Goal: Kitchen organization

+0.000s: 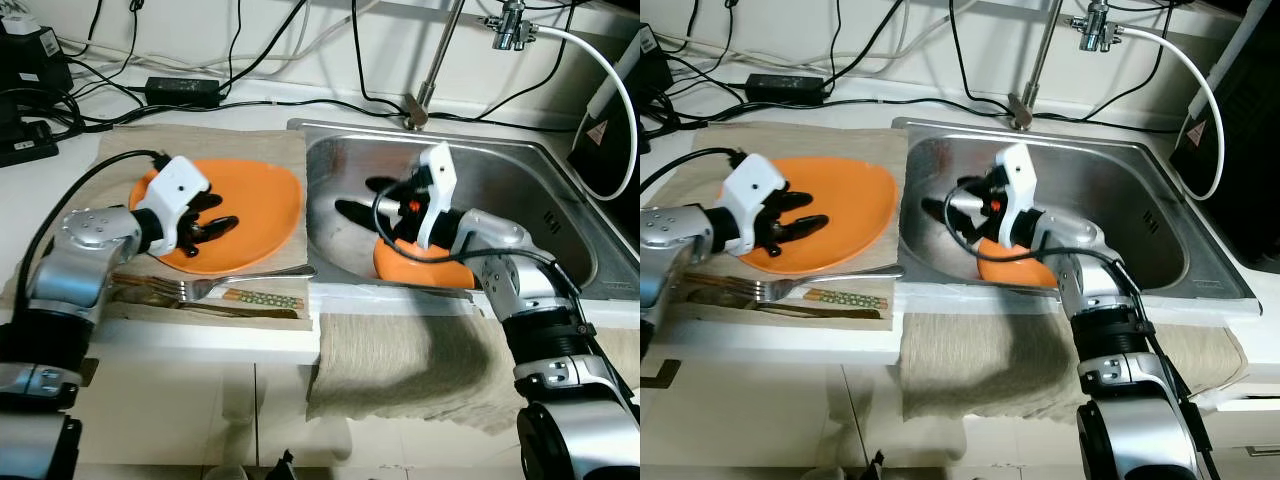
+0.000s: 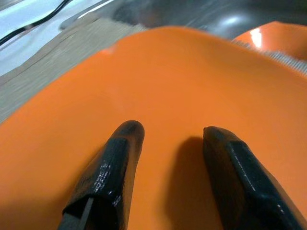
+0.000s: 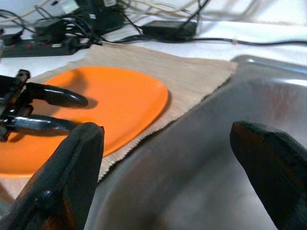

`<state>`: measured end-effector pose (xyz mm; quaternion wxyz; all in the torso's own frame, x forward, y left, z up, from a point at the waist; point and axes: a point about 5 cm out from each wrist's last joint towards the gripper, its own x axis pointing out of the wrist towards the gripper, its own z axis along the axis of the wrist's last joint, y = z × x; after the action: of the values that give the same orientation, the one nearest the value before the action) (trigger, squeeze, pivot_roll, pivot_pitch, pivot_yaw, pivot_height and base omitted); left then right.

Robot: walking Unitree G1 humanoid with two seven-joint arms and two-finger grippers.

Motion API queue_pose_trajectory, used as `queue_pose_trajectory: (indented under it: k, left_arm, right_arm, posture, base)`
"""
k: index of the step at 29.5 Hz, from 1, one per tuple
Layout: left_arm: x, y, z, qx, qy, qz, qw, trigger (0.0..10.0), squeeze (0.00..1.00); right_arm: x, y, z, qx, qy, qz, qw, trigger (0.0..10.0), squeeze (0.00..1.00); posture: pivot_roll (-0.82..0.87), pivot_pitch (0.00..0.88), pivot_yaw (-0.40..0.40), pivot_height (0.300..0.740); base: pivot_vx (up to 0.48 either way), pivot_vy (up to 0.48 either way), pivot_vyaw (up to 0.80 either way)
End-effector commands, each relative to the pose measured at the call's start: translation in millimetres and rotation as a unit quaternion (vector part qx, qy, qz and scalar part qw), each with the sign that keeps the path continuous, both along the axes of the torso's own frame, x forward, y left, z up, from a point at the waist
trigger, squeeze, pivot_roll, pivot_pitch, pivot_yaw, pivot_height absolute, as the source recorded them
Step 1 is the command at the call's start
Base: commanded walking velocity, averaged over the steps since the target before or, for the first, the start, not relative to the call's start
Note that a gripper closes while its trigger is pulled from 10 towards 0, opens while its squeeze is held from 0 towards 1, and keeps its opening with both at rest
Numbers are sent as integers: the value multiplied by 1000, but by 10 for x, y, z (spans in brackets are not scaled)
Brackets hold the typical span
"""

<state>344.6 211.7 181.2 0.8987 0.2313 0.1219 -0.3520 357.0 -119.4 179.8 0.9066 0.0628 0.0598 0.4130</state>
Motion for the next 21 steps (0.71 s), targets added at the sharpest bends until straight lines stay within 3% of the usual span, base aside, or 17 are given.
queue_pose_trajectory:
  k: [1,6,11,15,19,20,21]
  left_arm:
    - [29,-92,-12,5,3,-14,1000,10000,0]
    - [71,-238,71,-20,-30,-26,999,10000,0]
    - [111,-198,251,-28,-81,1,996,10000,0]
    - [50,63,456,-25,-121,43,991,10000,0]
    - [-55,360,480,8,-124,86,989,10000,0]
    - [-55,360,480,8,-124,86,989,10000,0]
    - [-149,577,463,22,-115,119,986,10000,0]
  right_arm:
    - [39,-15,-26,0,16,-24,1000,10000,0]
    - [98,170,-215,2,76,-53,996,10000,0]
    - [159,302,-260,10,101,-69,992,10000,0]
    - [221,477,-174,31,107,-60,992,10000,0]
    - [279,544,-128,28,100,-79,992,10000,0]
    - [279,544,-128,28,100,-79,992,10000,0]
    - [303,585,-78,37,94,-80,992,10000,0]
  posture:
    - [-38,0,-91,740]
    - [-29,0,-104,740]
    - [-20,0,-114,740]
    - [-10,0,-127,740]
    - [-5,0,-133,740]
    - [-5,0,-133,740]
    - [2,0,-142,740]
  base:
    - [0,0,0]
    - [0,0,0]
    - [0,0,0]
    - [0,0,0]
    - [0,0,0]
    - [0,0,0]
    - [0,0,0]
